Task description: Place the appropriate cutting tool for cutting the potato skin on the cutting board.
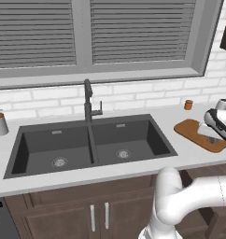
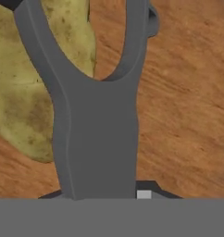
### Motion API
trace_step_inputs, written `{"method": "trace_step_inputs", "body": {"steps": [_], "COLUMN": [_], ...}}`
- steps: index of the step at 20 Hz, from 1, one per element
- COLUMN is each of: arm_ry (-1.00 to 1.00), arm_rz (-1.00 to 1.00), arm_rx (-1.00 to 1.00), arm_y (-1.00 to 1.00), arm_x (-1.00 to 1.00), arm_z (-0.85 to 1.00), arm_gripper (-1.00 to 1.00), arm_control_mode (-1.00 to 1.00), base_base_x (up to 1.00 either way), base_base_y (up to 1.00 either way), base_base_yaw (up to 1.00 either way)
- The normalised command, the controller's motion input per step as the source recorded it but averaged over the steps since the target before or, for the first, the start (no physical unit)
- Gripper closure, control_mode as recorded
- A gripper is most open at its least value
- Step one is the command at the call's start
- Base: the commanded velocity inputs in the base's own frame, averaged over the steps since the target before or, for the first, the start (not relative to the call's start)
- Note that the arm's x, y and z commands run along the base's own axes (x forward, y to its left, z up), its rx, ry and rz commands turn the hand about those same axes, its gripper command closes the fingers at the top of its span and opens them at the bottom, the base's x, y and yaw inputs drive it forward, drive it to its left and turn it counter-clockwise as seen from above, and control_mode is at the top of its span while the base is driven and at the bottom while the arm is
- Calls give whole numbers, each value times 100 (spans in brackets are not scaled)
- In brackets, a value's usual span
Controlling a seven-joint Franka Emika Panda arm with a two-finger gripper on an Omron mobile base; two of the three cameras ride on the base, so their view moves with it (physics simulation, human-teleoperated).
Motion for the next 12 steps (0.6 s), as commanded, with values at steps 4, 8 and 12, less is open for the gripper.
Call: {"method": "trace_step_inputs", "body": {"steps": [4,8,12], "arm_ry": [0,0,0], "arm_rz": [-6,-2,-1], "arm_rx": [0,0,0], "arm_y": [0,0,0], "arm_x": [0,-3,0], "arm_z": [0,2,17], "arm_gripper": [-100,-100,-100], "arm_control_mode": [-100,-100,-100], "base_base_x": [0,0,0], "base_base_y": [0,0,0], "base_base_yaw": [0,0,0]}}
